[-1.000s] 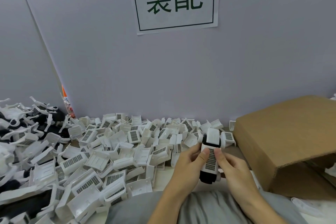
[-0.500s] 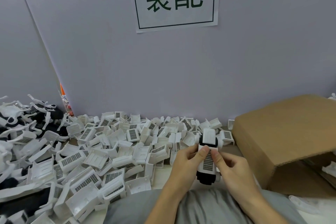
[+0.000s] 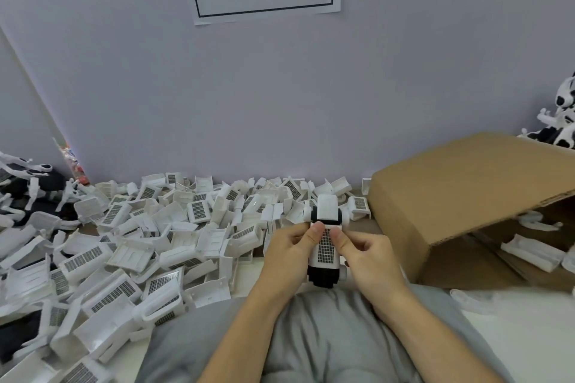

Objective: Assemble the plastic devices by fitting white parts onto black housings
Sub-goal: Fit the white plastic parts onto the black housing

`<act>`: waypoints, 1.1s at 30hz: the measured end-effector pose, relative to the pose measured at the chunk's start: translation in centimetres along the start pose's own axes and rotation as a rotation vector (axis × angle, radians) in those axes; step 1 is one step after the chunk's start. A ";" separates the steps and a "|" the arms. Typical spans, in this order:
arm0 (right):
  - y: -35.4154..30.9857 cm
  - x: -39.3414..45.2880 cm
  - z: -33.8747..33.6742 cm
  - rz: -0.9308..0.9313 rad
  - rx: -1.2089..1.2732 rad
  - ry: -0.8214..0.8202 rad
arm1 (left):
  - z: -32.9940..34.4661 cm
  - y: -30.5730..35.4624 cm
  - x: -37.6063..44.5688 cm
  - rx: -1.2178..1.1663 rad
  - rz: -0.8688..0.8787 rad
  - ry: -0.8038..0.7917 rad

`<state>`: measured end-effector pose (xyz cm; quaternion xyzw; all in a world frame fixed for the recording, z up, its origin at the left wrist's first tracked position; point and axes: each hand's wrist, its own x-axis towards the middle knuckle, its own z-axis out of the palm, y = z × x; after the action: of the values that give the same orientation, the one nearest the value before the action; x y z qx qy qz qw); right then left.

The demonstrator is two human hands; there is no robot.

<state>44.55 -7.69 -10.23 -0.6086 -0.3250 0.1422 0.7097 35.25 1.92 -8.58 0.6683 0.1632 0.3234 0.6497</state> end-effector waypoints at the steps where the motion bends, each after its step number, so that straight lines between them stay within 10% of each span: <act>1: 0.1 0.1 0.0 0.002 -0.007 0.008 | 0.0 0.0 0.0 0.003 0.003 -0.004; 13: 0.3 0.5 -0.3 0.041 0.080 0.111 | 0.1 -0.6 0.3 0.098 0.007 -0.116; 20: 0.6 0.2 -0.1 0.008 -0.004 -0.094 | -0.4 -0.7 0.4 0.152 0.009 0.047; 33: 0.5 -0.1 0.4 -0.143 -0.278 0.046 | -0.8 -0.9 0.8 -0.019 -0.087 0.210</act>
<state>44.34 -7.35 -10.74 -0.6794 -0.3677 0.0310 0.6342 35.53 3.10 -9.32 0.6169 0.2564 0.3646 0.6487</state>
